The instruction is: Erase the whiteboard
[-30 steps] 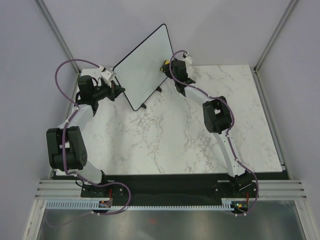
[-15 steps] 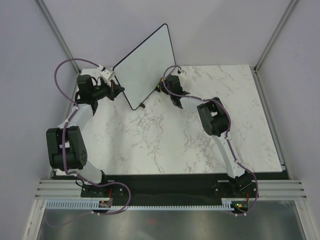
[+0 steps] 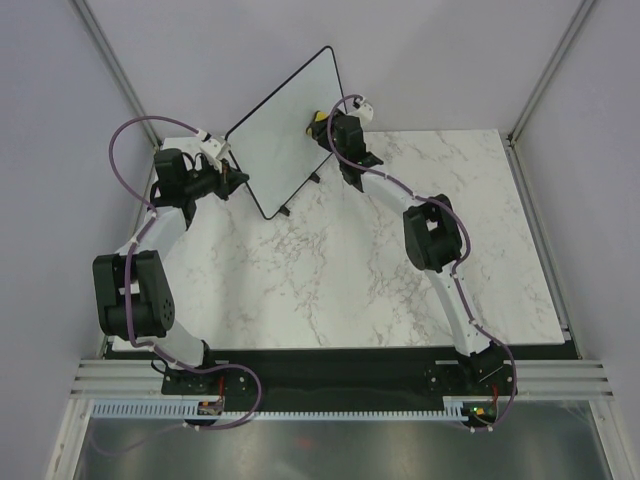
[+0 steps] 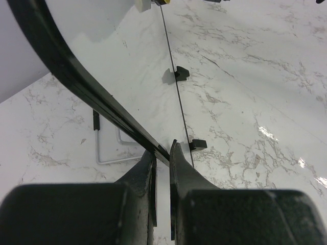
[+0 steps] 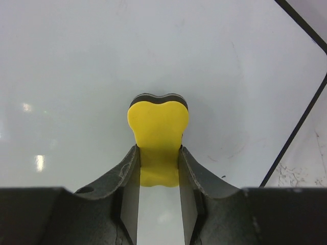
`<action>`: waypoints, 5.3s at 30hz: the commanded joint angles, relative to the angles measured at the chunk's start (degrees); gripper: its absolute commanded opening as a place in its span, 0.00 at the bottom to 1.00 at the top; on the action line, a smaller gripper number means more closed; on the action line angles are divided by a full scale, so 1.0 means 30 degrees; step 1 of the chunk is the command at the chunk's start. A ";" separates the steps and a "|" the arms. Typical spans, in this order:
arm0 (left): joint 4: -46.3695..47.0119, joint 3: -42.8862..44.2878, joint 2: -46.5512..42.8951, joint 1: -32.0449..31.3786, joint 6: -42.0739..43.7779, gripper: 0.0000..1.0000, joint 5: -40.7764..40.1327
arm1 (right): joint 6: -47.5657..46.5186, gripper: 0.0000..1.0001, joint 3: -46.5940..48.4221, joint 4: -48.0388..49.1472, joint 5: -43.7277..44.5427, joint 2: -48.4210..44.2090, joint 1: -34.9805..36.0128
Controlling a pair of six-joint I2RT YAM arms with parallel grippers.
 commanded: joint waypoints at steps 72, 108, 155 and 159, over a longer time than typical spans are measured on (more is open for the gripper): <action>-0.1239 -0.0122 0.0936 0.0285 0.3484 0.02 -0.2954 | -0.3178 0.00 -0.6725 0.2705 0.0581 -0.2613 0.2714; -0.1210 -0.0181 0.1052 0.0313 0.3484 0.02 -0.2983 | -0.3530 0.00 -0.4347 -0.2040 0.4947 -0.0006 0.4207; -0.1324 -0.0794 0.0175 0.1191 0.3104 0.02 -0.2721 | -0.3705 0.00 -0.2940 -0.0929 0.5621 0.0377 0.4296; -0.2117 -0.0971 -0.0557 0.1543 0.3249 0.02 -0.2163 | -0.3822 0.00 -0.2911 -0.0929 0.5359 0.0054 0.3915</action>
